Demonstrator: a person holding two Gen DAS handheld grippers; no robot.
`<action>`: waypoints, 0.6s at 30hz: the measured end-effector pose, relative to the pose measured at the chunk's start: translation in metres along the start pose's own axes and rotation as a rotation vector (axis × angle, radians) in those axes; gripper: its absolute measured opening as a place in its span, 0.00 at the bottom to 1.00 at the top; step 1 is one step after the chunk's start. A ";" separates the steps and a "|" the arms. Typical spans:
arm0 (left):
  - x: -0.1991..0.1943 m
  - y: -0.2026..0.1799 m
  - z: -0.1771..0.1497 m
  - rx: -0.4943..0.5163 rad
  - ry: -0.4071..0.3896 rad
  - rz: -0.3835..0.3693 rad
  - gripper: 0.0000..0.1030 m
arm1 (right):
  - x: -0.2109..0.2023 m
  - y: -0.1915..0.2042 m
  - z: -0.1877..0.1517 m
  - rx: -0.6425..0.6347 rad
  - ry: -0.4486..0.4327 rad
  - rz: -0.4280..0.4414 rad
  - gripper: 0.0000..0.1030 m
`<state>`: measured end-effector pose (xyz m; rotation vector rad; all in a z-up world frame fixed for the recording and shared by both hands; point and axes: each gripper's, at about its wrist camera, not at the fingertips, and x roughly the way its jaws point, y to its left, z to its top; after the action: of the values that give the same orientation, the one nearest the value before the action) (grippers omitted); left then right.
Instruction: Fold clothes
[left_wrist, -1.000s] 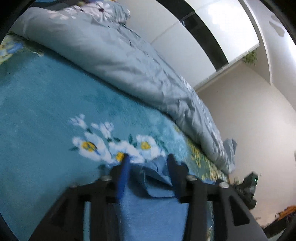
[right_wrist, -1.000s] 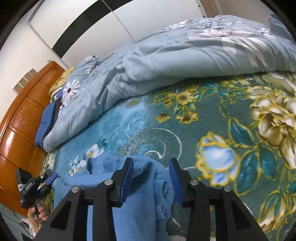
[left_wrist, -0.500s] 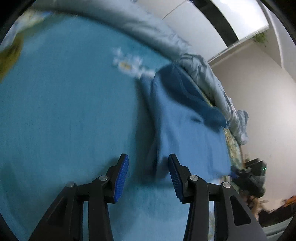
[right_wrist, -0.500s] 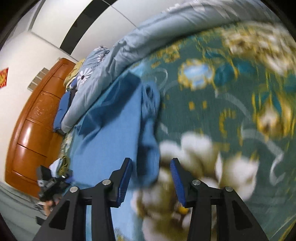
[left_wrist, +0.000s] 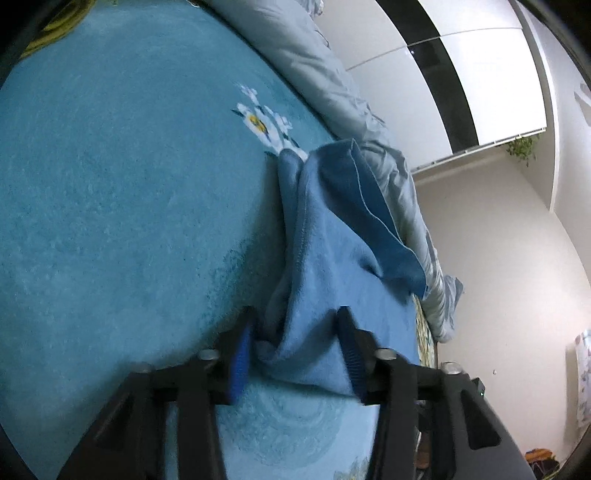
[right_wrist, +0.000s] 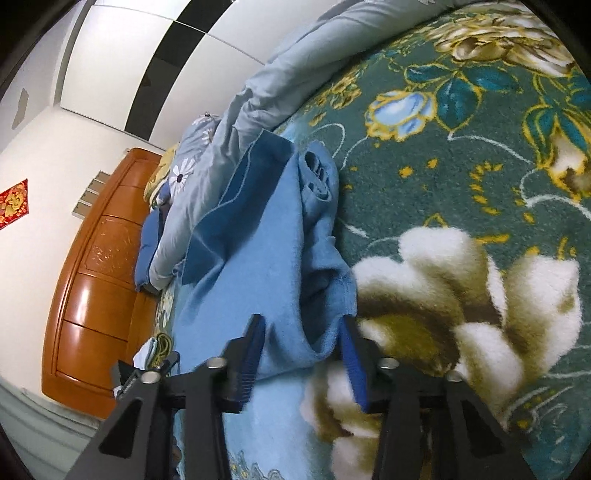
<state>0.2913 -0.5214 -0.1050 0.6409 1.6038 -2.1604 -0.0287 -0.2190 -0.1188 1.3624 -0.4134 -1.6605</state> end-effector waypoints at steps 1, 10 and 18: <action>0.002 0.000 0.000 -0.008 -0.002 0.004 0.18 | -0.001 0.001 0.001 0.002 -0.004 -0.003 0.12; -0.035 -0.026 -0.018 0.062 -0.045 0.012 0.08 | -0.035 0.029 -0.012 -0.072 -0.052 -0.031 0.06; -0.090 -0.012 -0.090 0.166 -0.001 0.035 0.08 | -0.089 0.032 -0.094 -0.138 -0.020 -0.023 0.06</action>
<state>0.3712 -0.4293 -0.0668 0.7120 1.4121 -2.2835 0.0673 -0.1373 -0.0734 1.2539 -0.2894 -1.6906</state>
